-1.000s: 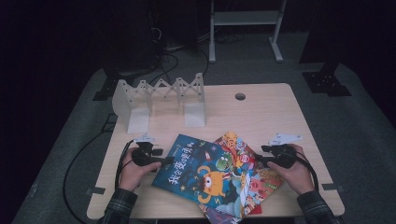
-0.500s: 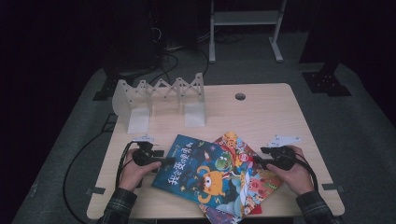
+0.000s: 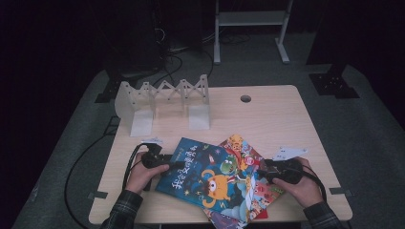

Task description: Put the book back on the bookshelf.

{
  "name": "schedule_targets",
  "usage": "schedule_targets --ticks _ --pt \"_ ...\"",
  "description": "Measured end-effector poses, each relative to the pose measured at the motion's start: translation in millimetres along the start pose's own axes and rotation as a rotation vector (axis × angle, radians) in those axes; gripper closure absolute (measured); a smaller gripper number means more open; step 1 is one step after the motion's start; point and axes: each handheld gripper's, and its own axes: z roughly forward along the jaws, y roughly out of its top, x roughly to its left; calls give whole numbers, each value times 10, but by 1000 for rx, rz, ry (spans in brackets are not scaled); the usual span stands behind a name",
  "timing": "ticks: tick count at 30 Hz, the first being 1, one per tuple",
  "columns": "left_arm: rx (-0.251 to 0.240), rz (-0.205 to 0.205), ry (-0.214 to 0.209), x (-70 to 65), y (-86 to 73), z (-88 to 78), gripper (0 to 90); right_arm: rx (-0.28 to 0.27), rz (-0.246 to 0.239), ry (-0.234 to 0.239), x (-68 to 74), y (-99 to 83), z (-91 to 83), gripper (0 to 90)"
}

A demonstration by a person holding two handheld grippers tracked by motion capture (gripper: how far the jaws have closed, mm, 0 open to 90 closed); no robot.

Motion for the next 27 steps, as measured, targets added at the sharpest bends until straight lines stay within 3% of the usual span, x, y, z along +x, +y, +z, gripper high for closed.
schedule_targets --ticks 4,15,21,27 --pt "10 6 -37 -21 15 59 177 -4 -10 11 80 -23 -16 464" --pt "26 -15 -35 -37 64 16 230 -3 -14 1 94 -22 -13 473" --pt "-25 22 -27 -140 156 -116 275 0 -9 -1 98 -14 -9 472" --pt "-100 16 -48 -195 212 -244 376 4 -11 -4 100 -6 -8 469"
